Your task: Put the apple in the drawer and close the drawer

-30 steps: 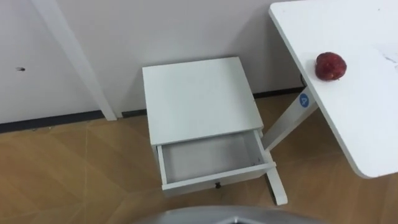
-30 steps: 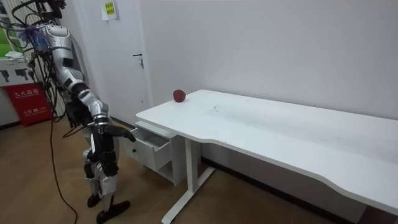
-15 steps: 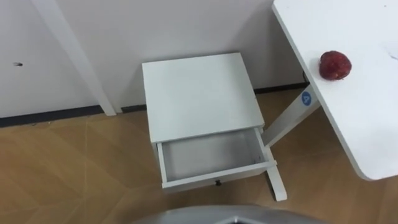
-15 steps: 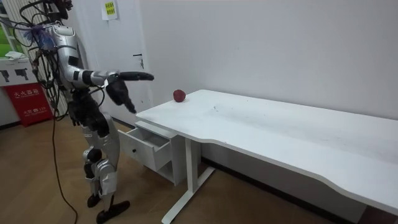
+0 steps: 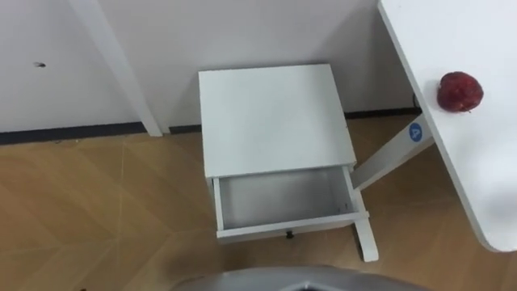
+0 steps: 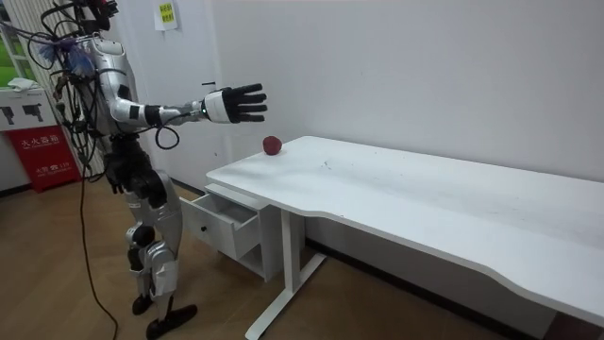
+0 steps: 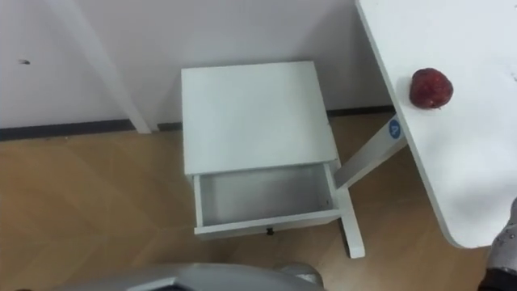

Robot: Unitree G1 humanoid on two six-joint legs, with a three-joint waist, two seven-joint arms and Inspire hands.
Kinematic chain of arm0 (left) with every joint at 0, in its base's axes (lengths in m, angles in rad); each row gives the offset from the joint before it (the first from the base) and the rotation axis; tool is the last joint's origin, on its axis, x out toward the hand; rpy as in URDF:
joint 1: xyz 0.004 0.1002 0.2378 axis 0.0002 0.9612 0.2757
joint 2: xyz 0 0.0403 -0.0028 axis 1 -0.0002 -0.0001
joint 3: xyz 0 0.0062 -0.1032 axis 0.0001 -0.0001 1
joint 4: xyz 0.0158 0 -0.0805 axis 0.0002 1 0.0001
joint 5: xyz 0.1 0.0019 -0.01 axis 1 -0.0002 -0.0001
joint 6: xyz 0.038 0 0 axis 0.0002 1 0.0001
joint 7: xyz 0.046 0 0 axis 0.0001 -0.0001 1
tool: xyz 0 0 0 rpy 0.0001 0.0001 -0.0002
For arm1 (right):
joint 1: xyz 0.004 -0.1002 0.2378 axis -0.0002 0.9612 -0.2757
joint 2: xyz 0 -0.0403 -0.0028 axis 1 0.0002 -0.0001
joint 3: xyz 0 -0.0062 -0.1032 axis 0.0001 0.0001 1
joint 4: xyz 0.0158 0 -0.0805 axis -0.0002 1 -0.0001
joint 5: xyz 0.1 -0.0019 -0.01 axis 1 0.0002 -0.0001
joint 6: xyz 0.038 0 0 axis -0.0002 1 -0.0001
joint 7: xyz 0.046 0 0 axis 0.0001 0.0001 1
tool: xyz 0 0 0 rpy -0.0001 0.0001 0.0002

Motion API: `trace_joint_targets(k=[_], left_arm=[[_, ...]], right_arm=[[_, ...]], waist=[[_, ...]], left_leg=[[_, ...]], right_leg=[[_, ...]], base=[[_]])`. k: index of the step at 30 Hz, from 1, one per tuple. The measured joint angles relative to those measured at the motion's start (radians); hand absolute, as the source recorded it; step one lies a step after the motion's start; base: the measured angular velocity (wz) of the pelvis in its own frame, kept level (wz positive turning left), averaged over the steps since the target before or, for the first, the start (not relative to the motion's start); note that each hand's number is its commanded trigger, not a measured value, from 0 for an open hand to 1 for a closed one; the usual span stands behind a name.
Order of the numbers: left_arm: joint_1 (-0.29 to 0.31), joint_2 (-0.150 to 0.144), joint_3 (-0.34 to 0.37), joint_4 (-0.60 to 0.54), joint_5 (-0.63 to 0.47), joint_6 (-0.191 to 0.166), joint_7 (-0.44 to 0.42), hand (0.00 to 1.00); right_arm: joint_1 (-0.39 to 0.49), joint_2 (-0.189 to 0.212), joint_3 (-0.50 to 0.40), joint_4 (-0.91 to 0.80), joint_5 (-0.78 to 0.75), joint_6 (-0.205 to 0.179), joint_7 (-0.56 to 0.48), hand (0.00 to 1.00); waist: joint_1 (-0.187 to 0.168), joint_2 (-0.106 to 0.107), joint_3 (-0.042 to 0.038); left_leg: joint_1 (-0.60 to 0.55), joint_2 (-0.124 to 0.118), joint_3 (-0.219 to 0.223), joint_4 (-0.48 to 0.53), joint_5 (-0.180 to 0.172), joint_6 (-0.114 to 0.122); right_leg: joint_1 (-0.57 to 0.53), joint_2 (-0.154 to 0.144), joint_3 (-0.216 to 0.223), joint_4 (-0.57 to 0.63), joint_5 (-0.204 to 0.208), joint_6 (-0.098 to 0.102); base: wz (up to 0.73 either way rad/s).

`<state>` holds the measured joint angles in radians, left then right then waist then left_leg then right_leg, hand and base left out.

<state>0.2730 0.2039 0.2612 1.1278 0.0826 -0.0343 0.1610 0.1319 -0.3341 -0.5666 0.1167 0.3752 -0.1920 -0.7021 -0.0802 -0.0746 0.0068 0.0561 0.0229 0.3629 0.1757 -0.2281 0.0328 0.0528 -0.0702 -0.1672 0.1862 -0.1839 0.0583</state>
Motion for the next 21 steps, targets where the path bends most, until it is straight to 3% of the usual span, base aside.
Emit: trace_joint_targets(k=[6,12,16,21], left_arm=[[-0.015,0.0,-0.011,-0.004,0.039,0.004,0.0,0.0],[-0.02,0.0,-0.016,-0.005,0.039,0.012,0.002,0.0],[-0.02,-0.001,-0.032,-0.007,0.039,0.013,0.003,0.0],[-0.016,-0.001,-0.029,-0.006,0.041,0.014,0.002,0.0]], right_arm=[[0.0,-0.013,0.078,-0.051,-0.076,0.014,0.082,0.0],[-0.001,-0.014,0.115,-0.05,-0.075,0.026,0.16,0.0],[-0.009,-0.014,0.116,-0.031,-0.075,0.042,0.23,0.0],[-0.013,-0.014,0.117,-0.015,-0.075,0.078,0.308,0.0]], waist=[[0.012,-0.01,0.0058],[0.026,-0.008,0.003],[0.031,0.008,-0.007],[0.033,0.004,-0.0039]], left_leg=[[-0.009,0.002,-0.002,0.008,0.0,0.0],[-0.01,0.001,-0.008,0.007,0.0,0.0],[-0.008,0.002,-0.013,0.008,0.0,0.0],[0.003,0.002,-0.013,0.007,0.001,-0.002]], right_leg=[[-0.002,0.001,-0.004,-0.001,0.0,0.0],[-0.001,-0.001,-0.01,-0.002,0.0,0.0],[0.003,-0.002,-0.027,-0.002,0.0,0.0],[0.013,-0.002,-0.028,-0.003,0.0,0.0]], base=[[0.01],[0.01],[0.03],[0.0]])
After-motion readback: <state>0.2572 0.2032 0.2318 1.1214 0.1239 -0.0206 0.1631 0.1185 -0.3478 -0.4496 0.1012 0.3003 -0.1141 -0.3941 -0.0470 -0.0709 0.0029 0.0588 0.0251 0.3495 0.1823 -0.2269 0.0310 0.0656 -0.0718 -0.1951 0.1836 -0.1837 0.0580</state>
